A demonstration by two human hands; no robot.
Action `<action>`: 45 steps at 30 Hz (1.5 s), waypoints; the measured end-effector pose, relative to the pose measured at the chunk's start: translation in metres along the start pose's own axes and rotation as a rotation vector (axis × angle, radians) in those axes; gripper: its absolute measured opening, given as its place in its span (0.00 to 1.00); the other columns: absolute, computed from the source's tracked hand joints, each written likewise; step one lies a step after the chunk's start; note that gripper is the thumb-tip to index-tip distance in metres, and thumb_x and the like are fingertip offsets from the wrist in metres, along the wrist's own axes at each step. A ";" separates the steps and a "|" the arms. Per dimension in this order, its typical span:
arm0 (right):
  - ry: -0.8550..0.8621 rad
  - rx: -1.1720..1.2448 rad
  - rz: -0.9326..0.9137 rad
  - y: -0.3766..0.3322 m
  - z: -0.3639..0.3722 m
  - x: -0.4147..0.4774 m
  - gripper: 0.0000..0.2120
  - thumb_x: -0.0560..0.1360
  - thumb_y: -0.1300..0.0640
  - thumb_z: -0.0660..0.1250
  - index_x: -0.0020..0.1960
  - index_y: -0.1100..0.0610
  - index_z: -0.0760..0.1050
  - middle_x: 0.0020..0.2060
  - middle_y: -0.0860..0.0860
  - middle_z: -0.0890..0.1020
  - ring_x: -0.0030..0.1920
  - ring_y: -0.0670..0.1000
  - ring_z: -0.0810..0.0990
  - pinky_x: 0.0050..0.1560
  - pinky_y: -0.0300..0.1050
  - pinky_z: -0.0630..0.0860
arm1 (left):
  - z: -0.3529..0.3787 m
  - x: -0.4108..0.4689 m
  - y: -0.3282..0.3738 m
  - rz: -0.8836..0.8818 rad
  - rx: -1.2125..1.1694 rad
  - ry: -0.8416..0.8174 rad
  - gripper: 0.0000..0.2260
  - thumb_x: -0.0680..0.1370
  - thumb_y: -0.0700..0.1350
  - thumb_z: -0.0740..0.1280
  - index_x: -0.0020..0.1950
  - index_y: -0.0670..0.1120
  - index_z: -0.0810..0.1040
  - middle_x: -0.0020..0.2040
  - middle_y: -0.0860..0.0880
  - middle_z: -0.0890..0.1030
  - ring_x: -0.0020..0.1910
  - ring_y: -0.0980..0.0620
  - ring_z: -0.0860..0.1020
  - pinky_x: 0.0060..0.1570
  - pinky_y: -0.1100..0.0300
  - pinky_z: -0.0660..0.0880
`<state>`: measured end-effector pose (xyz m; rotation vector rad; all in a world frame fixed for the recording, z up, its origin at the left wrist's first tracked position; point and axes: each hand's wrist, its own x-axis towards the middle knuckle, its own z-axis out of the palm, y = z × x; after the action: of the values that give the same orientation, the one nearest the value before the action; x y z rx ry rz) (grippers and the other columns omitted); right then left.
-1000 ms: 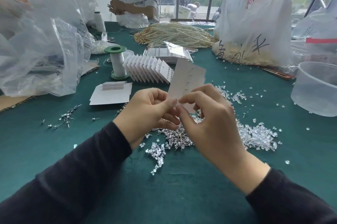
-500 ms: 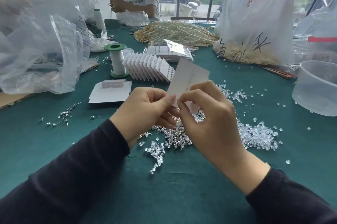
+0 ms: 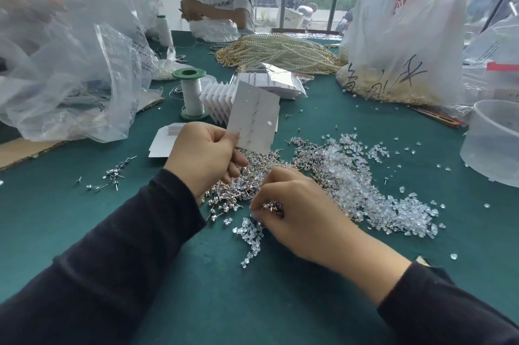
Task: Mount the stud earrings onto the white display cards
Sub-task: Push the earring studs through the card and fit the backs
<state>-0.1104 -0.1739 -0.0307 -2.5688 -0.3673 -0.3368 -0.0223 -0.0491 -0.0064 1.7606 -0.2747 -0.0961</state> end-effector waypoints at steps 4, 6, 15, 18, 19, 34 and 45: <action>0.008 -0.024 -0.006 -0.003 0.002 0.000 0.04 0.72 0.60 0.67 0.43 0.56 0.80 0.42 0.48 0.75 0.46 0.48 0.71 0.46 0.34 0.62 | 0.002 -0.003 0.000 -0.020 -0.026 -0.063 0.14 0.79 0.40 0.61 0.33 0.39 0.74 0.21 0.48 0.77 0.16 0.56 0.69 0.15 0.68 0.65; 0.066 0.037 0.003 -0.004 -0.001 -0.001 0.03 0.71 0.62 0.67 0.41 0.57 0.80 0.40 0.50 0.76 0.43 0.47 0.72 0.43 0.34 0.65 | 0.003 -0.005 0.000 -0.022 -0.026 -0.094 0.15 0.78 0.40 0.61 0.32 0.38 0.74 0.20 0.48 0.77 0.15 0.57 0.69 0.15 0.69 0.65; 0.467 0.089 0.030 0.003 -0.022 -0.007 0.04 0.67 0.68 0.70 0.36 0.61 0.77 0.32 0.52 0.78 0.33 0.51 0.77 0.35 0.49 0.74 | 0.011 -0.011 -0.001 0.004 0.064 -0.168 0.14 0.78 0.42 0.63 0.32 0.41 0.74 0.21 0.49 0.77 0.16 0.58 0.69 0.15 0.70 0.63; 0.581 0.059 0.012 0.005 -0.023 -0.004 0.03 0.68 0.68 0.71 0.38 0.62 0.79 0.34 0.52 0.79 0.34 0.50 0.78 0.36 0.45 0.75 | 0.014 -0.014 -0.002 0.028 0.127 -0.182 0.15 0.77 0.44 0.63 0.31 0.43 0.75 0.21 0.49 0.78 0.16 0.57 0.69 0.16 0.70 0.63; 0.596 0.072 -0.001 0.005 -0.022 -0.004 0.02 0.69 0.67 0.71 0.38 0.62 0.79 0.35 0.52 0.80 0.35 0.49 0.78 0.37 0.44 0.76 | 0.016 -0.015 -0.002 0.038 0.143 -0.193 0.14 0.77 0.44 0.63 0.31 0.43 0.75 0.21 0.49 0.77 0.16 0.57 0.70 0.16 0.70 0.63; 0.560 0.190 0.038 0.008 -0.013 -0.001 0.02 0.70 0.67 0.71 0.39 0.63 0.80 0.36 0.53 0.80 0.35 0.47 0.78 0.37 0.42 0.76 | 0.021 -0.024 0.001 0.071 0.138 -0.244 0.14 0.77 0.42 0.63 0.32 0.44 0.75 0.19 0.51 0.75 0.15 0.57 0.69 0.16 0.71 0.62; 0.559 0.252 0.082 0.008 -0.008 -0.001 0.02 0.70 0.67 0.71 0.39 0.63 0.81 0.37 0.51 0.78 0.36 0.49 0.77 0.36 0.45 0.76 | 0.023 -0.026 -0.002 0.099 0.176 -0.223 0.14 0.77 0.42 0.63 0.31 0.43 0.75 0.19 0.52 0.75 0.16 0.57 0.69 0.16 0.71 0.61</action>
<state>-0.1104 -0.1851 -0.0280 -2.1242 -0.0878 -0.8869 -0.0521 -0.0647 -0.0152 1.9093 -0.5463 -0.2029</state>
